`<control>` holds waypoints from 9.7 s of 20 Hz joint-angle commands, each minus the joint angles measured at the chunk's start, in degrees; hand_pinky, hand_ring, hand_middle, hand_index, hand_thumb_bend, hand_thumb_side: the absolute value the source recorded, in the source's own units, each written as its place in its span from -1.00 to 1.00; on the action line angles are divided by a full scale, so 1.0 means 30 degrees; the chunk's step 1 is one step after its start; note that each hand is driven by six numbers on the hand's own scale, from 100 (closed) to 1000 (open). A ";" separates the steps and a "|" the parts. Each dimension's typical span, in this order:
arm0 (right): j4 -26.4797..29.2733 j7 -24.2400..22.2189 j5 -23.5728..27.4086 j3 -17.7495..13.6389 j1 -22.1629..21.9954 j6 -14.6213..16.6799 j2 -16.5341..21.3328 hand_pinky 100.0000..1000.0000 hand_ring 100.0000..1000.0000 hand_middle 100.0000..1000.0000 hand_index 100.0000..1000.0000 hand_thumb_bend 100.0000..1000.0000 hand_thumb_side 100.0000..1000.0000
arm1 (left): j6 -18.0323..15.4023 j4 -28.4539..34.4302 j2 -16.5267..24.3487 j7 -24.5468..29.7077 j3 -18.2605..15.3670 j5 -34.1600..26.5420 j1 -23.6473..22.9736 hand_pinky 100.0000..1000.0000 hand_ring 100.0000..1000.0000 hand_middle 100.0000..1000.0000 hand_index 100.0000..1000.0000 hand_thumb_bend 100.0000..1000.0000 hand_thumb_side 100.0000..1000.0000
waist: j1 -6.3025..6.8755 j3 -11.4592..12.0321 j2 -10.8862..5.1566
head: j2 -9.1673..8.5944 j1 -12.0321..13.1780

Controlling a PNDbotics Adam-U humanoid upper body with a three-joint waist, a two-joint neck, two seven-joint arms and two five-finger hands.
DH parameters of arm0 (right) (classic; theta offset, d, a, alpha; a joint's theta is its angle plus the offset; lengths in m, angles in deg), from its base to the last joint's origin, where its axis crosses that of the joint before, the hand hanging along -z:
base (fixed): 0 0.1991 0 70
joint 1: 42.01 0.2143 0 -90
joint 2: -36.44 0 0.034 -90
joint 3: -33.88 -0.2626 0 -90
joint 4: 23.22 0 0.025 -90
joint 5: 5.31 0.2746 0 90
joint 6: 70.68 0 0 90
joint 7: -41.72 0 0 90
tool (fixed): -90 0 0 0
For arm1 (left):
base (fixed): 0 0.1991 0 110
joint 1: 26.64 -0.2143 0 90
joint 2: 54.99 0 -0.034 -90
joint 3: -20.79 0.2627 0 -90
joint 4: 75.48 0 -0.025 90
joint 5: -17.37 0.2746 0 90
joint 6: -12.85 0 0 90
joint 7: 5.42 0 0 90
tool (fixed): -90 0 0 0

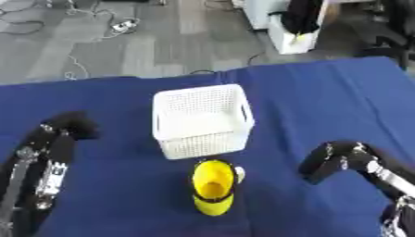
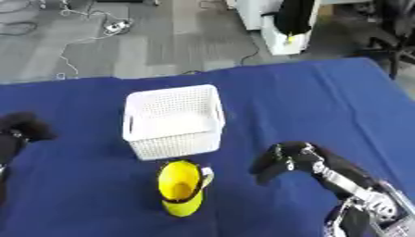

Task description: Pick up objects on the table and place them in the box.

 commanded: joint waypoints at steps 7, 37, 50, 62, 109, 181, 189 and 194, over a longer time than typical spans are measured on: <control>0.0291 -0.3324 0.0612 0.0386 0.1791 0.1419 0.0218 -0.11 0.10 0.30 0.36 0.63 0.37 | -0.0138 0.0406 0.0012 -0.0051 0.0079 -0.0266 0.0180 0.33 0.20 0.16 0.58 -0.81 0.63 | -0.0028 0.0199 -0.0337 | -0.0203 -0.0288; -0.3611 -0.2479 -0.2012 0.1138 0.4445 0.3793 -0.0278 -0.05 0.13 0.28 0.34 0.60 0.38 | -0.0194 0.0406 -0.0074 -0.0261 0.0202 -0.0362 0.0297 0.33 0.21 0.15 0.58 -0.80 0.63 | -0.0277 0.0823 -0.0237 | -0.0267 -0.0149; -0.5080 -0.1766 -0.3489 0.1316 0.5498 0.5128 -0.0347 0.00 0.15 0.26 0.27 0.68 0.24 | -0.0286 0.0406 -0.0066 -0.0121 0.0349 -0.0473 0.0662 0.33 0.22 0.15 0.58 -0.80 0.63 | -0.0131 0.1324 0.0101 | -0.0659 -0.0147; -0.4950 0.0606 -0.7326 0.1703 0.6113 0.5623 -0.0215 0.13 0.23 0.25 0.17 0.68 0.21 | -0.0310 0.0406 -0.0124 -0.0058 0.0388 -0.0504 0.0723 0.33 0.22 0.15 0.58 -0.81 0.64 | -0.0014 0.1459 0.0283 | -0.0623 -0.0090; -0.5479 0.4473 -0.9707 0.3225 0.8715 0.5623 0.0295 0.30 0.32 0.31 0.16 0.73 0.18 | -0.0346 0.0406 -0.0142 0.0160 0.0609 -0.0672 0.0947 0.32 0.21 0.15 0.58 -0.80 0.64 | -0.0149 0.2137 0.0398 | -0.0711 -0.0410; -0.8840 0.7323 -1.6961 0.4732 0.9135 0.5623 -0.1584 0.32 0.32 0.30 0.17 0.77 0.22 | -0.0484 0.0406 -0.0235 0.0386 0.0770 -0.0778 0.1535 0.31 0.22 0.14 0.59 -0.80 0.65 | -0.0761 0.3193 0.1260 | -0.1011 -0.0343; -0.9296 0.7625 -1.7796 0.4864 0.9312 0.5623 -0.1629 0.34 0.32 0.30 0.14 0.77 0.24 | -0.0510 0.0406 -0.0291 0.0405 0.0791 -0.0790 0.1627 0.31 0.22 0.14 0.59 -0.80 0.65 | -0.0727 0.3376 0.1403 | -0.1149 -0.0368; -0.9820 0.8058 -1.8877 0.4951 0.9234 0.5623 -0.1714 0.34 0.32 0.30 0.15 0.73 0.27 | -0.0534 0.0406 -0.0332 0.0412 0.0793 -0.0805 0.1689 0.31 0.22 0.14 0.59 -0.80 0.65 | -0.0712 0.3502 0.1522 | -0.1224 -0.0306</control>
